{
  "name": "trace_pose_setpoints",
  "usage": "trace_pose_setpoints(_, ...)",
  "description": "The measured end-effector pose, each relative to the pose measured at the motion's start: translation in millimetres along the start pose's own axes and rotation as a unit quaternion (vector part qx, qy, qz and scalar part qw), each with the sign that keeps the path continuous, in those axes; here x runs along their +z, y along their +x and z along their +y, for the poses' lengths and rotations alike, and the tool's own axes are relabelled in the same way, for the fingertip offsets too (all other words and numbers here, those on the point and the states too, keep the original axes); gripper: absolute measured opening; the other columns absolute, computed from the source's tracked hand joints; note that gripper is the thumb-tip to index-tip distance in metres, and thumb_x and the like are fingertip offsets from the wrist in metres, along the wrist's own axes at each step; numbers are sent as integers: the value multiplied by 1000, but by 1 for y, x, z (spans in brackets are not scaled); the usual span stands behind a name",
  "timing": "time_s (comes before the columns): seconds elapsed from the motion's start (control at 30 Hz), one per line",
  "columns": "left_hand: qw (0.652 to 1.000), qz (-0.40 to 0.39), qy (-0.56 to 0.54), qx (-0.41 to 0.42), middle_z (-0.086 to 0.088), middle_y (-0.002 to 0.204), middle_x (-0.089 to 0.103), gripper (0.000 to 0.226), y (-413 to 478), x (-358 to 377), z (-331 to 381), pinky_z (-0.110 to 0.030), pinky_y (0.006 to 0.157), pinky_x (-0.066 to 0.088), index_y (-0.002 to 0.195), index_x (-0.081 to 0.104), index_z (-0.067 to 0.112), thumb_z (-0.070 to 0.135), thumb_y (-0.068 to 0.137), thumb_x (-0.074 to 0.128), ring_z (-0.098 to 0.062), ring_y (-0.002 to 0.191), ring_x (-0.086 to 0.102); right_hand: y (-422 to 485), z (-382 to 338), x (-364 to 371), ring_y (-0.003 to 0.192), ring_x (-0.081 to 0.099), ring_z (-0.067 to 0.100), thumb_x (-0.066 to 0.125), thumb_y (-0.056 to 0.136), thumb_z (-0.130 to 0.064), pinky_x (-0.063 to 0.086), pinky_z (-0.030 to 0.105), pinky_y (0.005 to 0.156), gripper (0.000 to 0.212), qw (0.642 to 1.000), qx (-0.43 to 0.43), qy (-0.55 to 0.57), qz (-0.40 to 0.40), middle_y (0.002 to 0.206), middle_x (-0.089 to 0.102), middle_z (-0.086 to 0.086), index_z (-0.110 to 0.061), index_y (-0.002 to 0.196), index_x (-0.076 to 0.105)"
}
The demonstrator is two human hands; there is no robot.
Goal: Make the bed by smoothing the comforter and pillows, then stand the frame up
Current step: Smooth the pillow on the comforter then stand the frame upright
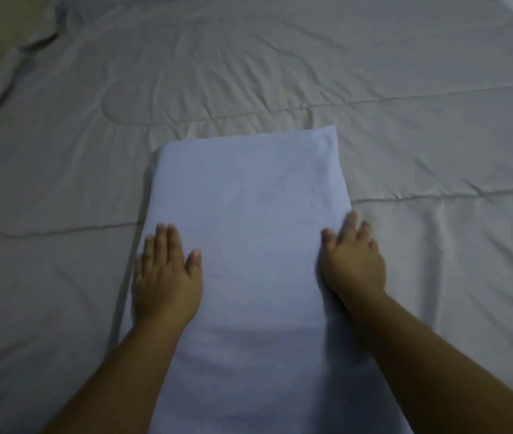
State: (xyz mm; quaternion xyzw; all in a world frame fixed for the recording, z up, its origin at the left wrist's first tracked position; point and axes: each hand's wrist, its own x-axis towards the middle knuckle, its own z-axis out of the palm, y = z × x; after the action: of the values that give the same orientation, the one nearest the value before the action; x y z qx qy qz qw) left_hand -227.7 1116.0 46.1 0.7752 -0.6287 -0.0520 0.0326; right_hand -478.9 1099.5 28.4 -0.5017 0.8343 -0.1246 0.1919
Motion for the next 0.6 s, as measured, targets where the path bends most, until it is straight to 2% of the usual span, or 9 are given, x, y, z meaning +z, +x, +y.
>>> trace_pose_setpoints(0.03,999,11,-18,-27,-5,161,7,63,-4,-2,-3,-41,118,16,151,9,13,44,98,21,-27,146,14,1,3,-3,126,40,41,24,96,-51,33,50,103,61,998,52,40,-23,145,36,20,-13,143,25)
trace_pose_setpoints(0.1,991,16,-70,-112,-15,156,24,63,-7,-1,-6,-46,108,30,149,21,8,45,98,27,-37,135,33,-1,3,-1,107,53,40,25,96,-50,41,46,89,54,996,60,64,-17,122,55,21,-8,126,42)
trace_pose_setpoints(0.17,959,-13,-140,-245,-27,140,42,63,5,-6,-6,-48,98,39,137,36,0,48,97,28,-43,121,47,1,-1,-1,97,56,39,27,97,-48,43,44,80,46,996,45,79,7,109,59,21,-8,110,47)
trace_pose_setpoints(0.2,945,-30,-163,-281,-30,133,48,64,11,-8,-8,-49,95,41,129,41,-3,50,96,27,-45,117,50,2,-5,-2,95,56,40,27,97,-48,42,44,79,44,995,49,91,6,107,59,21,-10,106,46)
trace_pose_setpoints(0.33,954,-61,-168,-242,-31,124,56,65,30,-14,-14,-44,94,43,117,53,-5,50,98,22,-43,113,55,11,-17,-1,95,57,40,27,96,-47,40,43,77,36,994,58,90,-6,106,60,21,-13,94,38)
trace_pose_setpoints(0.5,960,-49,-185,-202,-30,122,58,62,59,-29,-21,-41,93,44,116,56,-4,45,100,22,-42,111,56,20,-48,-12,99,57,43,29,96,-45,41,46,82,36,995,47,88,11,109,60,24,-11,100,40)
trace_pose_setpoints(0.6,959,-46,-212,-184,-29,122,58,60,79,-36,-35,-41,92,44,115,57,-4,44,100,24,-42,111,56,24,-72,-16,96,57,44,29,96,-45,39,45,77,33,995,43,84,29,105,60,26,-13,91,36)
